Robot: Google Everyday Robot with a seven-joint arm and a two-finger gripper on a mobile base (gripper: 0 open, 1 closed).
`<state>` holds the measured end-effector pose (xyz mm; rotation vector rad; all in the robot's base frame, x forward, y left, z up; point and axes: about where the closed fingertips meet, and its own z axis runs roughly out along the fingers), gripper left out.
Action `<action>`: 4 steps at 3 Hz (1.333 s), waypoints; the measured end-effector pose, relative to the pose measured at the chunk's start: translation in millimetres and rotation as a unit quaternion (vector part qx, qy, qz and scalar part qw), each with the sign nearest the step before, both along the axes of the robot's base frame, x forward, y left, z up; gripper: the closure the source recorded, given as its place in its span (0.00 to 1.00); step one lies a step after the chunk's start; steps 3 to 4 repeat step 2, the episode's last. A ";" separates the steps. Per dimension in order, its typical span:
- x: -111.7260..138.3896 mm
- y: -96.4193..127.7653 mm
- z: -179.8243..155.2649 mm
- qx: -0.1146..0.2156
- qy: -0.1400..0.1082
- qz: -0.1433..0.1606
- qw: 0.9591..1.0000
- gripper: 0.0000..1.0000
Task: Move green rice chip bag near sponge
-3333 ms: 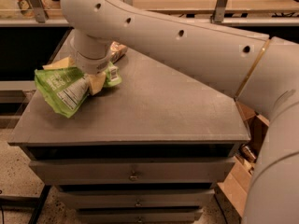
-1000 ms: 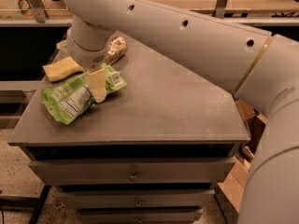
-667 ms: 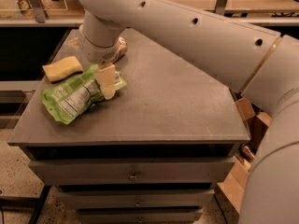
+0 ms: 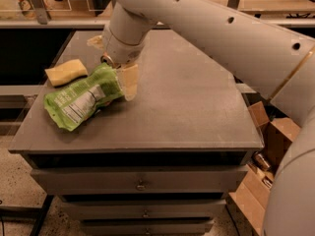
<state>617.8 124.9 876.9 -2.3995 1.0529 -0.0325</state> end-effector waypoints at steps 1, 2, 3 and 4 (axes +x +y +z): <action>-0.7 -18.4 10.7 0.028 0.011 0.014 0.999 0.00; -1.6 -19.2 13.0 0.033 0.012 0.017 0.999 0.00; -1.6 -19.2 13.0 0.033 0.012 0.017 0.999 0.00; -1.6 -19.2 13.0 0.033 0.012 0.017 0.999 0.00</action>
Offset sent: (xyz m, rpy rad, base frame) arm -0.0005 -0.0169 0.0097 0.0511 0.0206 0.0252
